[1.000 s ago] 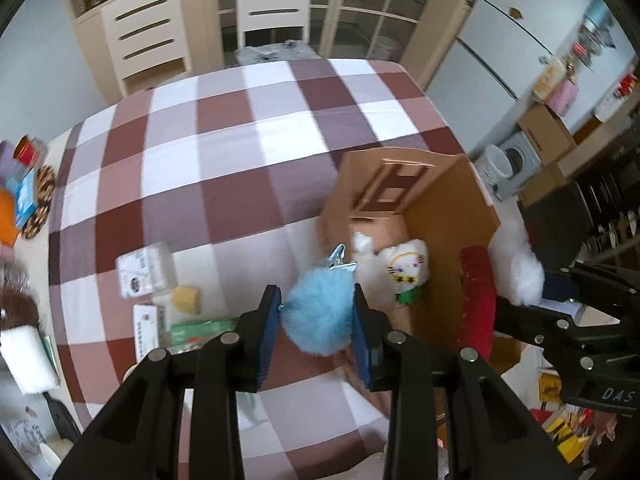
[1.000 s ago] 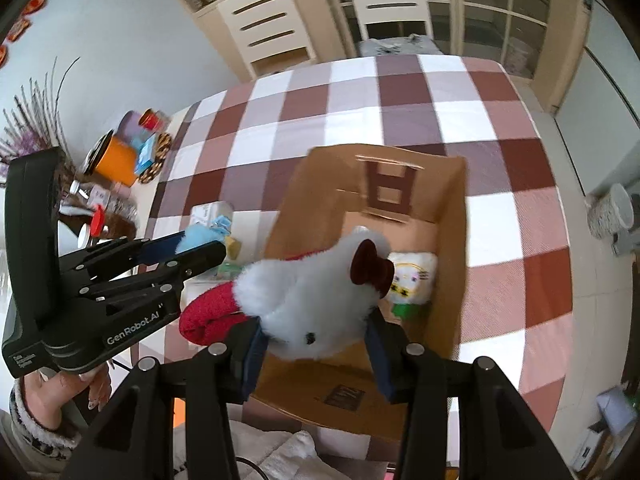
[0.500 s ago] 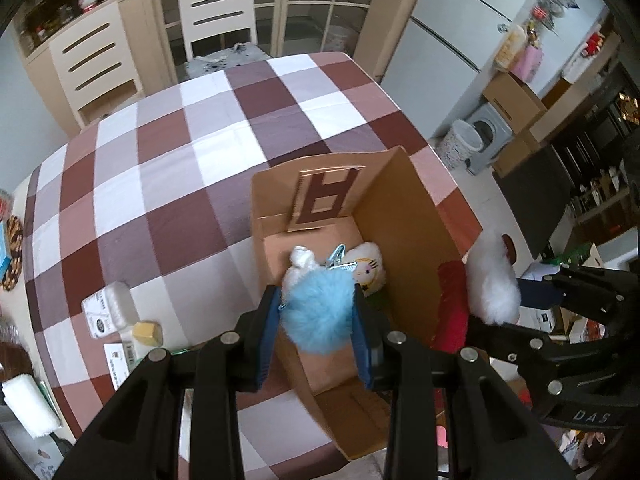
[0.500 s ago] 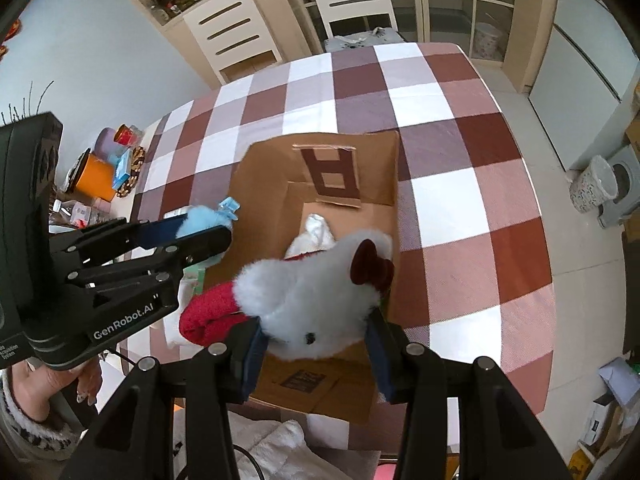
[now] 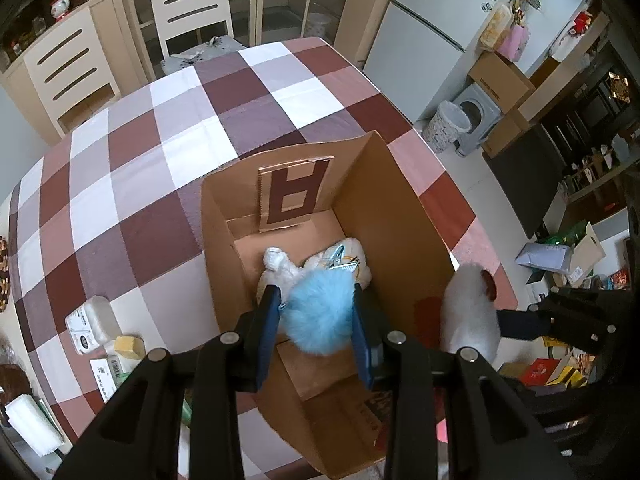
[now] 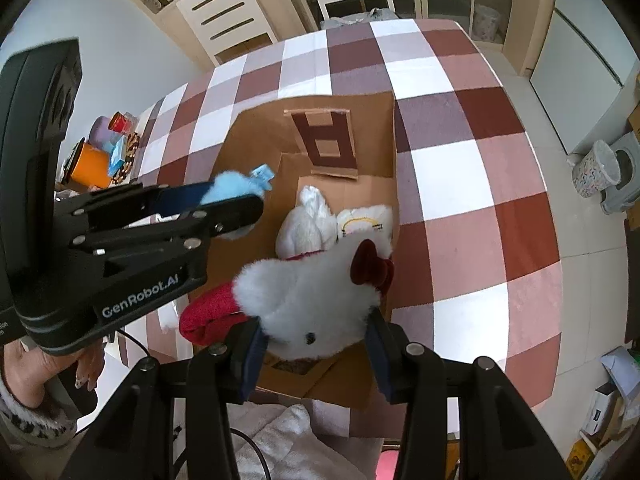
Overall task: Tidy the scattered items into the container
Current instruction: 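Carry the blue pompom and Hello Kitty plush with both tools into the box, then open both tools to release the pompom and Hello Kitty into the box, then move both tools over the white paper cup and zip bag on the table, then grasp the white paper cup with the left tool while the right tool grasps the cotton zip bag, then carry the paper cup and zip bag with both tools over the box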
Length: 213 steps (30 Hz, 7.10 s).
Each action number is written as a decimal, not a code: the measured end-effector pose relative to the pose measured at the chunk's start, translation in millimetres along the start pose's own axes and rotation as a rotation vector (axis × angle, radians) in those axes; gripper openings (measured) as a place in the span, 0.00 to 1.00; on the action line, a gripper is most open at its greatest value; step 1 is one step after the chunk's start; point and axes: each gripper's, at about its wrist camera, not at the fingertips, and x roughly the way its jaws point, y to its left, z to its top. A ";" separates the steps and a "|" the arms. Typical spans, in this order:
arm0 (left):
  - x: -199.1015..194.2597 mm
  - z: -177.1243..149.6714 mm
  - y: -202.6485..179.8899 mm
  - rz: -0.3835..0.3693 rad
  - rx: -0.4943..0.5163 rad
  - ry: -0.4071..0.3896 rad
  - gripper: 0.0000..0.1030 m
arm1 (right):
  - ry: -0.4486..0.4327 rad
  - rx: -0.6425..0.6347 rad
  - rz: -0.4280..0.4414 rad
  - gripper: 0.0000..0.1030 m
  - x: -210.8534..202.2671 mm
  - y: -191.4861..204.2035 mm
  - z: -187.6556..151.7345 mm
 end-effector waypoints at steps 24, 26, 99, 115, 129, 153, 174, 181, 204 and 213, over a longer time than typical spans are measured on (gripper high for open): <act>16.9 6.0 -5.6 -0.012 0.033 0.042 0.33 | 0.057 -0.020 0.015 0.44 12.5 0.8 -2.0; 17.6 5.8 -5.3 -0.011 0.034 0.044 0.33 | 0.060 -0.025 0.015 0.44 12.8 0.9 -1.6; -64.1 -173.6 203.4 0.214 -0.515 0.006 0.83 | 0.061 -0.497 -0.075 0.61 17.0 164.9 14.6; 14.1 -234.6 245.0 0.150 -0.519 0.131 0.83 | 0.212 -0.550 0.035 0.61 91.3 233.4 -1.3; 53.4 -243.6 279.7 0.225 -0.557 0.169 0.87 | 0.328 -0.414 0.027 0.61 179.8 241.4 -12.7; 52.9 -250.6 333.7 0.131 -0.794 0.048 0.59 | 0.322 -0.507 0.019 0.36 198.6 250.7 -29.5; -1.4 -249.4 280.2 0.169 -0.765 0.021 0.59 | 0.251 -0.478 0.069 0.34 154.4 242.7 -8.7; -24.6 -239.4 248.3 0.194 -0.712 0.015 0.59 | 0.214 -0.498 0.081 0.34 133.8 242.6 -5.4; -69.3 -158.9 178.2 0.196 -0.534 -0.036 0.59 | 0.066 -0.456 0.122 0.34 51.2 202.1 15.4; -75.8 -124.6 149.7 0.179 -0.456 -0.044 0.59 | -0.002 -0.395 0.122 0.34 20.5 170.7 24.8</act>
